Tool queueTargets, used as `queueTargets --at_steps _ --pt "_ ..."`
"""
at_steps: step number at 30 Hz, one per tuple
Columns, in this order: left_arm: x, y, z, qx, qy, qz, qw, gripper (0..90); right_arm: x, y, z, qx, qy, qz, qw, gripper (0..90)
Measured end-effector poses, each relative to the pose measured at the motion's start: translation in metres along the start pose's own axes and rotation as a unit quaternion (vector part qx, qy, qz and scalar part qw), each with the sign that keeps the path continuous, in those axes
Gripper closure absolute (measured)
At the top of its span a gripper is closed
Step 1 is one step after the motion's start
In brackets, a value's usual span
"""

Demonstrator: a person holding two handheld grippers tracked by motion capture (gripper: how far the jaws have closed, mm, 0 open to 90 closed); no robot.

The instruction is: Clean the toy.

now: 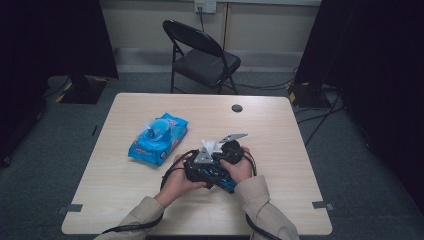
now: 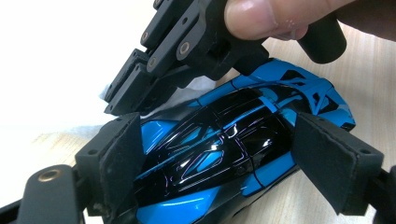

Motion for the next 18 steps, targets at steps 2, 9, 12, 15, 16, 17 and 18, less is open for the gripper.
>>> queueTargets --at_steps 2,9,12,15,16,17,18 --pt "0.000 0.000 0.000 0.000 -0.001 0.000 1.0000 16.7 0.000 0.000 -0.001 0.003 0.001 0.003 1.0000 84.2" --pt "0.001 0.000 0.000 -0.003 0.001 -0.002 1.0000 16.7 0.001 -0.001 -0.002 0.002 0.008 0.006 0.9999 85.0" --pt "0.001 0.000 0.000 -0.002 0.000 -0.001 1.0000 16.7 0.001 -0.003 -0.003 -0.008 0.001 0.003 1.0000 85.0" --pt "0.000 0.000 0.000 -0.003 0.002 0.003 1.0000 16.7 0.003 -0.005 -0.010 -0.024 -0.012 -0.002 0.9996 85.2" --pt "0.000 0.000 0.000 -0.002 0.001 0.003 1.0000 16.7 0.003 -0.006 -0.011 -0.020 -0.010 0.000 0.9997 85.3" --pt "0.000 0.000 0.000 -0.002 0.001 0.003 1.0000 16.7 0.003 -0.007 -0.012 -0.018 -0.006 0.002 0.9998 85.4" --pt "0.001 0.000 0.000 -0.003 0.002 0.003 1.0000 16.7 0.004 -0.008 -0.013 -0.017 -0.003 0.003 0.9998 85.4"
Point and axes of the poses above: each handheld gripper's, and its own axes: y roughly forward along the jaws, z roughly out of its top, x roughly to its right, the point moved 9 cm from there along y, roughly forward along the jaws, and after that the axes turned 6 degrees about -y, right-handed, at the moved point
